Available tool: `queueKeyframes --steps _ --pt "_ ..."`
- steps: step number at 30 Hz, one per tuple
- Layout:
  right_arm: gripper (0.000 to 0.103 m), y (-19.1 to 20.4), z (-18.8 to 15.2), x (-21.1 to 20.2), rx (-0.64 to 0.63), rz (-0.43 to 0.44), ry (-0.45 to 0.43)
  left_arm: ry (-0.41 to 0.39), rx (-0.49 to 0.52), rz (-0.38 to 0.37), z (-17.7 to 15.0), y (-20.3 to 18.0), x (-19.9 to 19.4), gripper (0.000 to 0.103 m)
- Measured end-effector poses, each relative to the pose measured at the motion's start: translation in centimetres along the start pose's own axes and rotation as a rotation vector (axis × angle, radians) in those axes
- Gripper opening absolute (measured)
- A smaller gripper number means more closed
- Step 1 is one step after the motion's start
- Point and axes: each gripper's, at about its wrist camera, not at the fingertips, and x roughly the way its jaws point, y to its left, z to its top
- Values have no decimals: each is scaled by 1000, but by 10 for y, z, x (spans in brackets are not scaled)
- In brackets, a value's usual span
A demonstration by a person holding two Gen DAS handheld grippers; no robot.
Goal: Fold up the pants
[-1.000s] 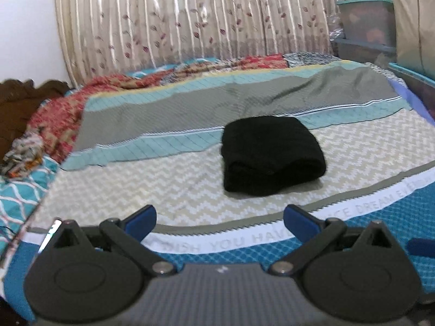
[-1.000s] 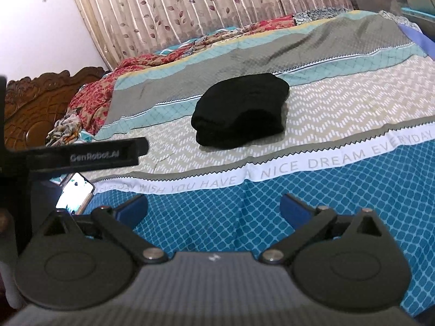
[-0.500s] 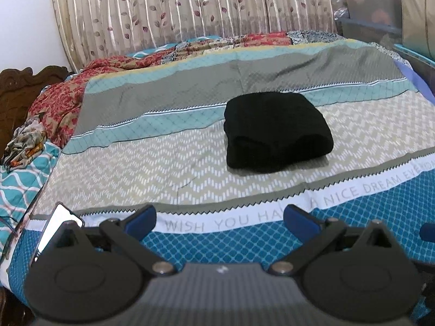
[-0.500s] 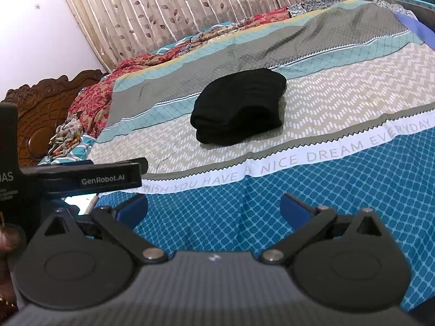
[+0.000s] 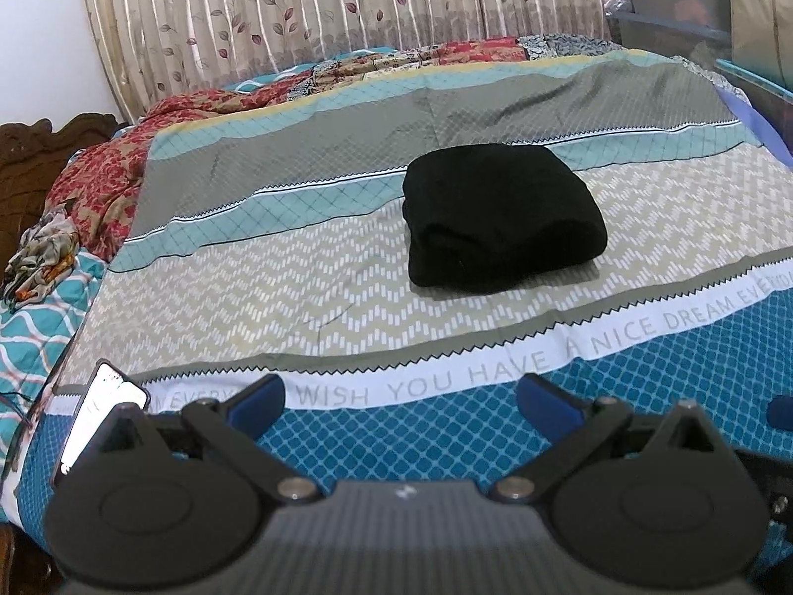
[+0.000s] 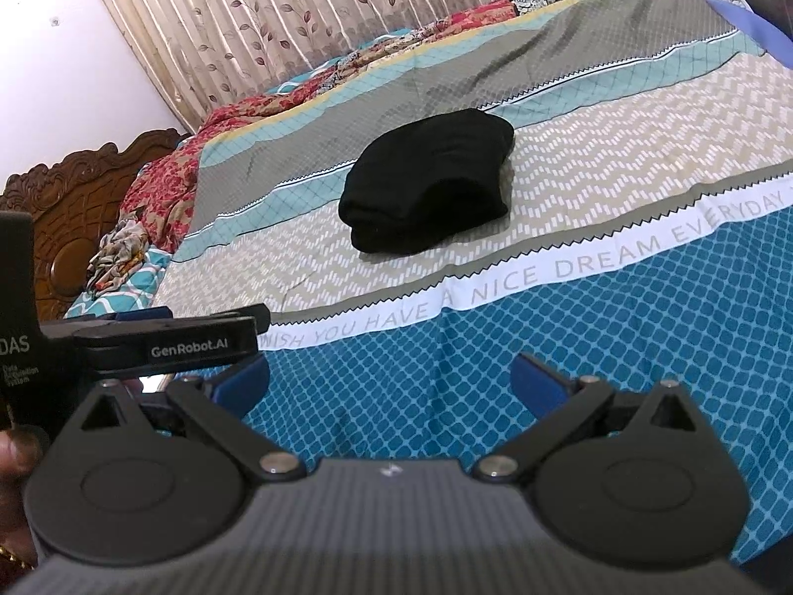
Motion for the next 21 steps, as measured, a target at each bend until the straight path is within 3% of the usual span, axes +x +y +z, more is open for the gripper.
queueKeyframes --steps 21 --pt "103 -5 -1 3 33 -9 29 84 -17 25 -3 3 11 103"
